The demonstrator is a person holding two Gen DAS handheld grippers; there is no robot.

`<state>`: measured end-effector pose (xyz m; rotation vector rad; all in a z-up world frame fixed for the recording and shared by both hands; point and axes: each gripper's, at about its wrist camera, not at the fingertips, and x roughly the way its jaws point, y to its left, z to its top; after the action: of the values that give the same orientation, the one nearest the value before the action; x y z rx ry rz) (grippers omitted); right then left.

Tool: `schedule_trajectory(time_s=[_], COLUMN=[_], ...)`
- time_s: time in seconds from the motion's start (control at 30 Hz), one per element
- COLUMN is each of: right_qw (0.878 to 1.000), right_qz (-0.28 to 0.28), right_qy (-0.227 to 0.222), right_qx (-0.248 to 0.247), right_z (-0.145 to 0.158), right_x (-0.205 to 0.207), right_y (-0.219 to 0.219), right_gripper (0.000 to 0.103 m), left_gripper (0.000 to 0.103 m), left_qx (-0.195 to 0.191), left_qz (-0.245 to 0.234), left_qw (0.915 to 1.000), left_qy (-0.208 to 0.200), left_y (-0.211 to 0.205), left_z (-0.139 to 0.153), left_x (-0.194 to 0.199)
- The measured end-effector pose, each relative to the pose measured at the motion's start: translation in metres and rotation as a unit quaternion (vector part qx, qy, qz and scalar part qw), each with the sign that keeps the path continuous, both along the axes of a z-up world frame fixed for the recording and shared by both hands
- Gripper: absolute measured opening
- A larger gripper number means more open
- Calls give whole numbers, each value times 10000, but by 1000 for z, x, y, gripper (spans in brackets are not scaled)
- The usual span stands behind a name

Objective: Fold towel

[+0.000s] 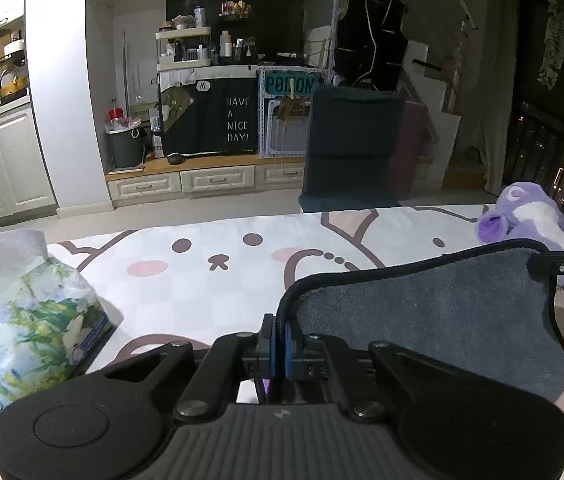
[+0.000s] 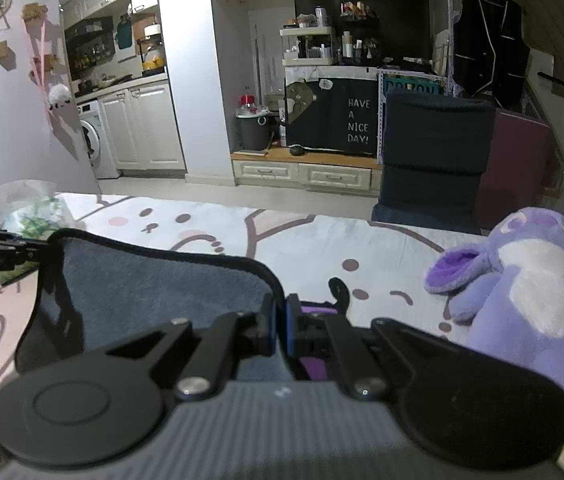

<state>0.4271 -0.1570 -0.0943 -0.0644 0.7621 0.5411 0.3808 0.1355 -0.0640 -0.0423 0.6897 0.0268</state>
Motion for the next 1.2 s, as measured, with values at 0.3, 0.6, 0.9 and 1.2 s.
schedule_trajectory(time_s=[0.3,0.6,0.9,1.2], right_qw=[9996,9989,9979,9979], right_qz=[-115,-212,-314,-383], right_qy=[168,262,492,507], right_qx=[-213,-335,-291,-103], right_z=[-29,-51,-70,-63], right_x=[28,40,47,47], right_y=[15,22,22,16], right_gripper=[6,6,10,54], left_gripper=[5,5,6,41], left_qx=[-190,-329,-338,-313], left_qz=[38,187,283,426], left_qw=[9996,9981,9969,9952], left_qy=[181,494,655,824], left_y=[10,16,16,16], left_z=[-20,-43,-51,-47], left_x=[31,50,57,56])
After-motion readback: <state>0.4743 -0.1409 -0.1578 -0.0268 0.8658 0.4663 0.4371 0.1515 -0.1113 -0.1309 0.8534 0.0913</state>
